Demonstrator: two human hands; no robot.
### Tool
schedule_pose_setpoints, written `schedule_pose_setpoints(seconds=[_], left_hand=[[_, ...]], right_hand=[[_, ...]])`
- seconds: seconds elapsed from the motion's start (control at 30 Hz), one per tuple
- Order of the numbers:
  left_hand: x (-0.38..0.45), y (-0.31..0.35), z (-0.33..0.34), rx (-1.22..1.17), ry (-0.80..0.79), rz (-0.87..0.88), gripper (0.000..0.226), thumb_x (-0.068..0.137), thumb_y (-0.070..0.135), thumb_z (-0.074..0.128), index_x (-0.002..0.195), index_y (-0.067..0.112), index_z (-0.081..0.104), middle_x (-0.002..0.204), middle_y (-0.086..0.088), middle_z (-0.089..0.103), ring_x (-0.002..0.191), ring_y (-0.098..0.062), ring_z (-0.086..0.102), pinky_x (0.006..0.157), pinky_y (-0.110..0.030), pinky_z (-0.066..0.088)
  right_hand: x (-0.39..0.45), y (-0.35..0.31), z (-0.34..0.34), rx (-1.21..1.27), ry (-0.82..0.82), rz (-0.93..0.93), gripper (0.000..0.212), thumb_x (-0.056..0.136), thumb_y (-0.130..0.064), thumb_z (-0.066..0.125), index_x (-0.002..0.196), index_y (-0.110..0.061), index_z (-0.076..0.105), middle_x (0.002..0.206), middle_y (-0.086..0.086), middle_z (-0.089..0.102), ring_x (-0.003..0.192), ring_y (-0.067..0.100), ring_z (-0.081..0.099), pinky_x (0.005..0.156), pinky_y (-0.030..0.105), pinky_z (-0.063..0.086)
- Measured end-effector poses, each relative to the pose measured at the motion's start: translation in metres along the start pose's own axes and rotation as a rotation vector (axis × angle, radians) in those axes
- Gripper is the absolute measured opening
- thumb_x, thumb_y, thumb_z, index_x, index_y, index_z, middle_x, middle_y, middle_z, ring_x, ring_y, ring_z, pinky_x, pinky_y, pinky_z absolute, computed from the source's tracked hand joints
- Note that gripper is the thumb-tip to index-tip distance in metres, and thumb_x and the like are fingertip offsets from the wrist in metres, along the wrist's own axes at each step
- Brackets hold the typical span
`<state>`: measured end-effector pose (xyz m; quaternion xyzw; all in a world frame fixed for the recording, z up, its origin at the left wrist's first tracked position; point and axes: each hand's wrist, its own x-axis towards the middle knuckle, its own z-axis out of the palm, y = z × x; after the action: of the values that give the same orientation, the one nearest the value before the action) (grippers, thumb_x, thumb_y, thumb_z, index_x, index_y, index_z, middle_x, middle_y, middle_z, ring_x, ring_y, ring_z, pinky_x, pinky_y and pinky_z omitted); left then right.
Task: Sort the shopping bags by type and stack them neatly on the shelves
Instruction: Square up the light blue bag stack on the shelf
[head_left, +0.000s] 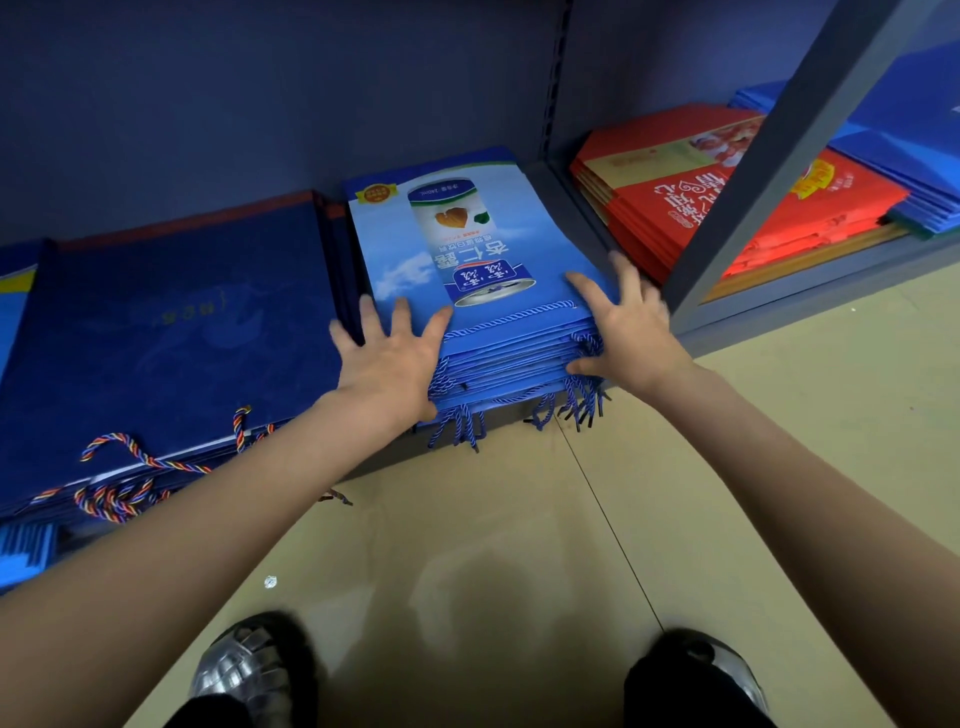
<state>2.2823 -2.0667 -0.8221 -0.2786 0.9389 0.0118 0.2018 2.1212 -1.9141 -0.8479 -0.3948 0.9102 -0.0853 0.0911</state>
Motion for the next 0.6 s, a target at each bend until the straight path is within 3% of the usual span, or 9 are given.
schedule_pose_setpoints(seconds=[0.07, 0.13, 0.23, 0.37, 0.5, 0.6], left_hand=[[-0.006, 0.010, 0.005, 0.118, 0.212, 0.067, 0.103, 0.075, 0.058, 0.066, 0.148, 0.018, 0.005, 0.156, -0.014, -0.001, 0.143, -0.039, -0.002, 0.109, -0.062, 0.007], [-0.008, 0.018, 0.017, 0.200, 0.432, 0.205, 0.106, 0.072, 0.064, 0.064, 0.149, 0.019, 0.004, 0.156, -0.012, 0.005, 0.143, -0.036, 0.008, 0.111, -0.059, 0.010], [0.003, 0.020, 0.037, 0.267, 0.436, 0.253, 0.112, 0.076, 0.060, 0.062, 0.147, 0.024, -0.016, 0.157, -0.010, 0.001, 0.142, -0.036, 0.013, 0.112, -0.055, 0.013], [0.011, 0.016, 0.043, 0.310, 0.443, 0.279, 0.111, 0.078, 0.056, 0.063, 0.145, 0.024, -0.020, 0.157, -0.007, 0.001, 0.141, -0.035, 0.016, 0.112, -0.050, 0.021], [0.013, 0.006, 0.038, 0.265, 0.562, 0.290, 0.106, 0.067, 0.051, 0.075, 0.148, 0.028, 0.012, 0.150, -0.006, 0.031, 0.129, -0.030, 0.041, 0.101, -0.044, 0.037], [0.018, 0.001, 0.035, 0.207, 0.661, 0.317, 0.105, 0.052, 0.044, 0.084, 0.141, 0.025, 0.030, 0.139, -0.007, 0.046, 0.114, -0.032, 0.054, 0.089, -0.043, 0.046]], right_hand=[[-0.013, -0.007, 0.007, -0.121, 0.169, -0.031, 0.111, 0.061, -0.043, 0.083, 0.149, -0.024, 0.017, 0.155, 0.018, 0.001, 0.141, 0.040, 0.009, 0.112, 0.056, 0.013], [-0.022, -0.014, 0.021, -0.232, 0.324, -0.147, 0.122, 0.043, -0.048, 0.088, 0.145, -0.019, 0.029, 0.152, 0.023, 0.019, 0.138, 0.044, 0.021, 0.106, 0.063, 0.020], [-0.024, -0.019, 0.046, -0.330, 0.368, -0.202, 0.130, 0.032, -0.050, 0.090, 0.143, -0.021, 0.030, 0.147, 0.024, 0.031, 0.134, 0.043, 0.032, 0.103, 0.064, 0.025], [-0.020, -0.017, 0.056, -0.310, 0.406, -0.172, 0.126, 0.032, -0.046, 0.091, 0.141, -0.027, 0.031, 0.143, 0.023, 0.038, 0.129, 0.039, 0.040, 0.105, 0.060, 0.026], [-0.011, -0.014, 0.048, -0.205, 0.448, -0.151, 0.122, 0.038, -0.047, 0.090, 0.141, -0.026, 0.029, 0.144, 0.022, 0.035, 0.129, 0.035, 0.029, 0.105, 0.062, 0.024], [-0.006, -0.019, 0.041, -0.183, 0.411, -0.122, 0.127, 0.039, -0.050, 0.088, 0.144, -0.025, 0.021, 0.148, 0.023, 0.028, 0.133, 0.040, 0.030, 0.106, 0.063, 0.022]])
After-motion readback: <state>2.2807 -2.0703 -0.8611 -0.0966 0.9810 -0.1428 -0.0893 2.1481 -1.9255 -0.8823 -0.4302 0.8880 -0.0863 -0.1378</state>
